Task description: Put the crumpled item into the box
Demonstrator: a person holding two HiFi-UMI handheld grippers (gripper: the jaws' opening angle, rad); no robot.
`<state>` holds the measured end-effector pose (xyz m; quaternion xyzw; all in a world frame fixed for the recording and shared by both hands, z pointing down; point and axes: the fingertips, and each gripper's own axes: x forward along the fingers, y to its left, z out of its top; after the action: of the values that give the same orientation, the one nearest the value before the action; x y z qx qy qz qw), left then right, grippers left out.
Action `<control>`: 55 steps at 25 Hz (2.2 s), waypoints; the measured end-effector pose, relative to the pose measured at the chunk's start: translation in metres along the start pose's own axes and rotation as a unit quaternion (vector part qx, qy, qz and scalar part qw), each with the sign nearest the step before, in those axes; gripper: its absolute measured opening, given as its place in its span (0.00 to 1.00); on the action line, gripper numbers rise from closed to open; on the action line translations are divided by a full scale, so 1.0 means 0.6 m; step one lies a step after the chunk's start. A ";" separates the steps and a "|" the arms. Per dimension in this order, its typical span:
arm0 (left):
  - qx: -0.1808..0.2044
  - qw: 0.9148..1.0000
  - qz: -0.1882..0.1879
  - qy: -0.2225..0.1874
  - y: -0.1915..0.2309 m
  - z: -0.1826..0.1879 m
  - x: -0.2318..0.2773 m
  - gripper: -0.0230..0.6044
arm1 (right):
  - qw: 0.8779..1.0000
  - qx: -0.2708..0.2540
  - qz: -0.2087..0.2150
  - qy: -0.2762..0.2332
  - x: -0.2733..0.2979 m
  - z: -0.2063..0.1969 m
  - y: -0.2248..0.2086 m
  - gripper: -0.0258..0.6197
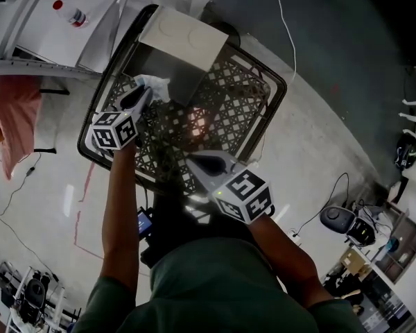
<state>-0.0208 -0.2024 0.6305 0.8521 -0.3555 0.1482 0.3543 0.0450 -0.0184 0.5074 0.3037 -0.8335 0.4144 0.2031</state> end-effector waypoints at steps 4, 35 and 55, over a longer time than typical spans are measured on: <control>0.004 1.000 -0.006 -0.016 -0.017 0.027 0.005 0.17 | 1.000 0.000 -0.003 -0.004 -0.010 0.001 0.001 0.05; 0.272 0.942 -0.097 -0.169 -0.420 0.370 -0.355 0.17 | 0.971 -0.157 0.012 -0.178 -0.233 0.191 0.168 0.05; 0.313 0.923 -0.044 -0.220 -0.552 0.348 -0.566 0.15 | 0.919 -0.292 0.076 -0.253 -0.391 0.298 0.325 0.05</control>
<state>-0.0244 -0.0159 0.1470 0.9457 -0.3218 0.0447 -0.0114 0.0698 0.0070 0.1556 0.2614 -0.9617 0.0763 0.0324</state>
